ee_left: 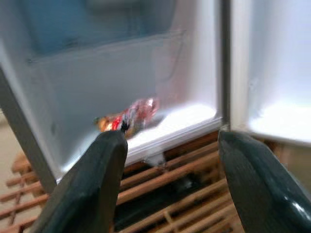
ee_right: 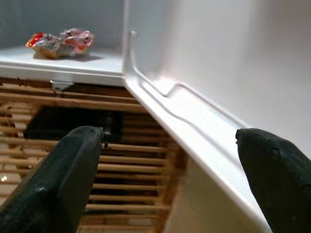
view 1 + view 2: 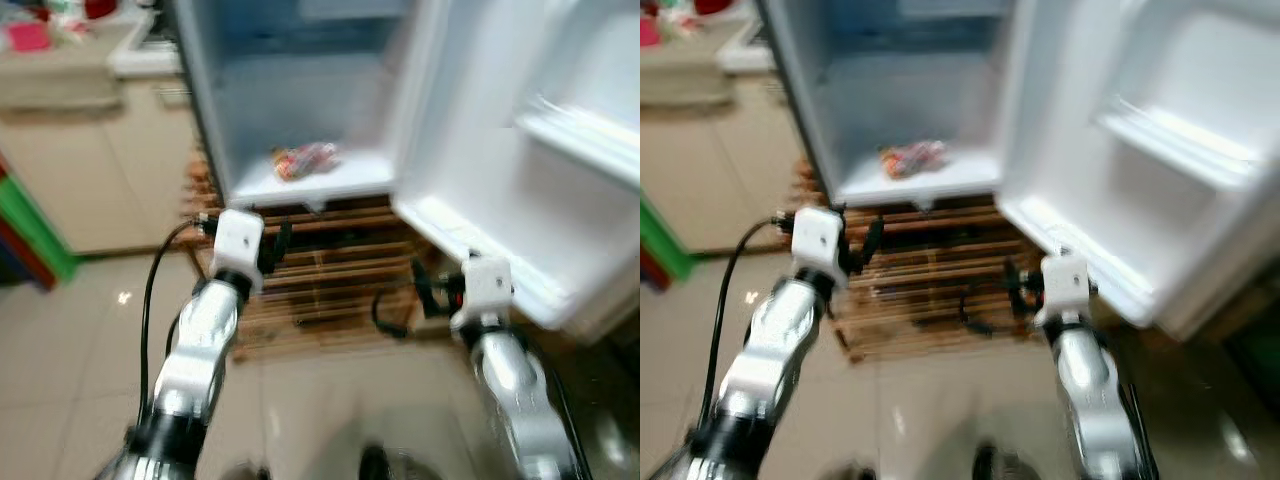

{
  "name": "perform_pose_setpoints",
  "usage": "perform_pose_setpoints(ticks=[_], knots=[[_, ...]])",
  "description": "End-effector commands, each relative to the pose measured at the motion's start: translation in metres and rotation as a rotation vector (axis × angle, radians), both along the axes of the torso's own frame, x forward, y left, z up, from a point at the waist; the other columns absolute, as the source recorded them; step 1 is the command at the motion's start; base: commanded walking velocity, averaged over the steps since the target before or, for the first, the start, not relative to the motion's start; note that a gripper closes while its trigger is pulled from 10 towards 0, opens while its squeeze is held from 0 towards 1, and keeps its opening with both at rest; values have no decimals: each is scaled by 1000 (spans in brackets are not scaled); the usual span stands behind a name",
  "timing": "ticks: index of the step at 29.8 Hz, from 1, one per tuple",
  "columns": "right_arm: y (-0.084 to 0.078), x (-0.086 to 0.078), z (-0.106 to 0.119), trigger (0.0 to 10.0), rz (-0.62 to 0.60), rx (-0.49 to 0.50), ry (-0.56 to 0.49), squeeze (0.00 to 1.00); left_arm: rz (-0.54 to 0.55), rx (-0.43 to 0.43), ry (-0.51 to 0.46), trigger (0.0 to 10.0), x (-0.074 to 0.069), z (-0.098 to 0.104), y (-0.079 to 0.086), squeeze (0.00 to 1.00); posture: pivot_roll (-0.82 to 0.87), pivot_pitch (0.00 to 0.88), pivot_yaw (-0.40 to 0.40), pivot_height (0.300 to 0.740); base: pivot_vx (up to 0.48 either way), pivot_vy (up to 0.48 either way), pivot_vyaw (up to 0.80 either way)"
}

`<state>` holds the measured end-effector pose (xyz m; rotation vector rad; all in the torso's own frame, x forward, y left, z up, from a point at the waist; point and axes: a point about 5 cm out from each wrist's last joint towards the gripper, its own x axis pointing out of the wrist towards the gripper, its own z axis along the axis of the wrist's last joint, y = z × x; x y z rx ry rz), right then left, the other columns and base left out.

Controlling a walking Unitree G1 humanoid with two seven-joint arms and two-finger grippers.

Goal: Restocking fridge

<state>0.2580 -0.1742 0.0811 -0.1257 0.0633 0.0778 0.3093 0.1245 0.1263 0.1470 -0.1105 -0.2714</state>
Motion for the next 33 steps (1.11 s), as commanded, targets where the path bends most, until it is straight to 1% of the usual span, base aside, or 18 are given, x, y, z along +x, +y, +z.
perform_pose_setpoints(ticks=[1, 4, 10, 15, 17, 18, 19, 21, 22, 23, 25, 26, 27, 28, 29, 30, 32, 33], knots=[[2, 6, 7, 10000, 7, -6, -32, 0, 3, 1, -3, 10000, -1, -1, 3, 0, -102, 0, 55, 740, 0, 0, 0], [1, 6, 7, 10000, 7, -6, -31, 0, -18, -15, -12, 10000, -1, 1, 4, 0, -105, 0, 57, 740, 0, 0, 0], [-3, -2, -2, 10000, 22, -15, 4, 0, -16, -22, -15, 10000, 0, 1, 3, 0, -113, 0, 60, 740, 311, -361, 0], [-15, -18, -23, 10000, 26, -66, 106, 0, -16, -12, 7, 10000, 2, -4, 3, 0, -121, 0, 56, 740, 331, -343, 0], [-32, -34, -56, 10000, 9, -167, 336, 0, -70, 77, 109, 10000, 6, -23, -2, 0, -126, 0, 54, 740, 0, 0, 0], [-32, -34, -56, 10000, 9, -167, 336, 0, -70, 77, 109, 10000, 6, -23, -2, 0, -126, 0, 54, 740, 0, 0, 0], [-40, -39, -63, 10000, -21, -183, 387, 0, -101, 87, 179, 10000, 7, -35, 0, 0, -128, 0, 54, 740, 0, 0, 0], [-55, -47, -77, 10000, -106, -216, 484, 0, -102, 172, 393, 10000, 9, -69, 11, 0, -137, 0, 57, 740, 0, 0, 0], [-66, -50, -84, 10000, -166, -239, 530, 0, -88, 242, 527, 10000, 5, -91, 20, 0, -139, 0, 61, 740, 0, 0, 0], [-72, -51, -87, 10000, -204, -253, 556, 0, -78, 291, 610, 10000, 0, -104, 27, 0, -140, 0, 62, 740, 0, 0, 0], [-83, -52, -92, 10000, -226, -331, 580, 0, -81, 331, 668, 10000, -5, -115, 31, 0, -139, 0, 66, 740, 0, 0, 0], [-103, -50, -91, 10000, -277, -400, 594, 0, -135, 263, 750, 10000, -13, -126, 24, 0, -140, 0, 82, 740, 0, 0, 0], [-103, -50, -91, 10000, -277, -400, 594, 0, -135, 263, 750, 10000, -13, -126, 24, 0, -140, 0, 82, 740, 0, 0, 0], [-123, -46, -87, 10000, -353, -444, 600, 0, -141, 302, 811, 10000, -19, -136, 21, 0, -154, 0, 104, 740, 0, 0, 0], [-133, -41, -80, 10000, -414, -466, 578, 0, -131, 350, 817, 10000, -21, -139, 20, 0, -163, 0, 120, 740, 0, 0, 0], [-133, -41, -80, 10000, -414, -466, 578, 0, -131, 350, 817, 10000, -21, -139, 20, 0, -163, 0, 120, 740, 0, 0, 0], [-150, -29, -61, 10000, -534, -492, 507, 0, -154, 375, 823, 10000, -22, -141, 12, 0, -177, 0, 142, 740, 0, 0, 0], [-150, -29, -61, 10000, -534, -492, 507, 0, -154, 375, 823, 10000, -22, -141, 12, 0, -177, 0, 142, 740, 0, 0, 0]])
